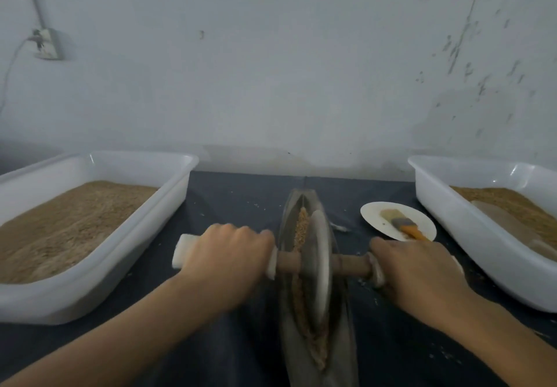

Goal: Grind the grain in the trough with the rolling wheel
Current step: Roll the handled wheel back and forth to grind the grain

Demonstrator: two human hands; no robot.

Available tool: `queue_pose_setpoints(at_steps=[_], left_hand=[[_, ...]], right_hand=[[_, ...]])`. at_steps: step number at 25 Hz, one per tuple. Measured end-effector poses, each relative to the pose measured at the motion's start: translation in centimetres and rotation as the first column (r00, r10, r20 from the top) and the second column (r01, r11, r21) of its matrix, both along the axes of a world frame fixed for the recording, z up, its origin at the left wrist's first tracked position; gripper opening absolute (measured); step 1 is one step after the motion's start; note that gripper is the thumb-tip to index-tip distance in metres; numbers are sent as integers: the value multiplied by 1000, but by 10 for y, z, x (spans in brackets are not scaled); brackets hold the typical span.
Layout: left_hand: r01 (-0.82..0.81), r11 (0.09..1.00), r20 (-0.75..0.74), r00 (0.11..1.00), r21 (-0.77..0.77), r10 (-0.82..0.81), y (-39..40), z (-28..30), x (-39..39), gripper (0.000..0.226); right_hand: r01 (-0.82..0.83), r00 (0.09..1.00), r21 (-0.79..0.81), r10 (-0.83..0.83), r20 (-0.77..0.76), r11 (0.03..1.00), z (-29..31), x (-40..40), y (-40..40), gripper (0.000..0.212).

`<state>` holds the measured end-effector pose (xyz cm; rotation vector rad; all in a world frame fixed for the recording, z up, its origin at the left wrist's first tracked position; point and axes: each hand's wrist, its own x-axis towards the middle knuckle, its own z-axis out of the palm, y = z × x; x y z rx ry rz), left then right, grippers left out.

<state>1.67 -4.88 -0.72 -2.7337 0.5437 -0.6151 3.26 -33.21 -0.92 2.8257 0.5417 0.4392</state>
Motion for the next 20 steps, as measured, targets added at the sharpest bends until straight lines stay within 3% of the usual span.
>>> queue_pose_setpoints(at_steps=[3,6,8,10,13,15,17,20], left_hand=[[-125,992,13,992,-30,126,-17,10,56,25],[-193,980,11,981,-52,194,-25,19,86,22],[-156,985,-29,988,-79,154,-20,15,76,24],[-79,991,-69,995,-106,72,-7,3,43,29],[107,992,74,992,-72,-102,10,-8,-5,44],[79,996,14,997,-39,-79,15,-4,-4,46],[-61,992,-91,995,-106,51,8,-7,17,39],[-147,980,-6,989,-134,148,-8,3,68,24]], right_hand=[[82,996,117,-85,23,990,0,52,18,13],[106,990,173,-120,72,979,0,79,27,14],[91,992,150,-102,70,985,-2,62,20,19],[-37,990,84,25,137,996,-5,24,8,39],[-180,978,36,175,110,983,1,-24,-3,53],[-88,996,-13,88,-2,996,0,-21,-5,47],[-43,997,14,42,57,999,2,6,3,31],[46,994,75,-53,96,996,8,61,22,21]])
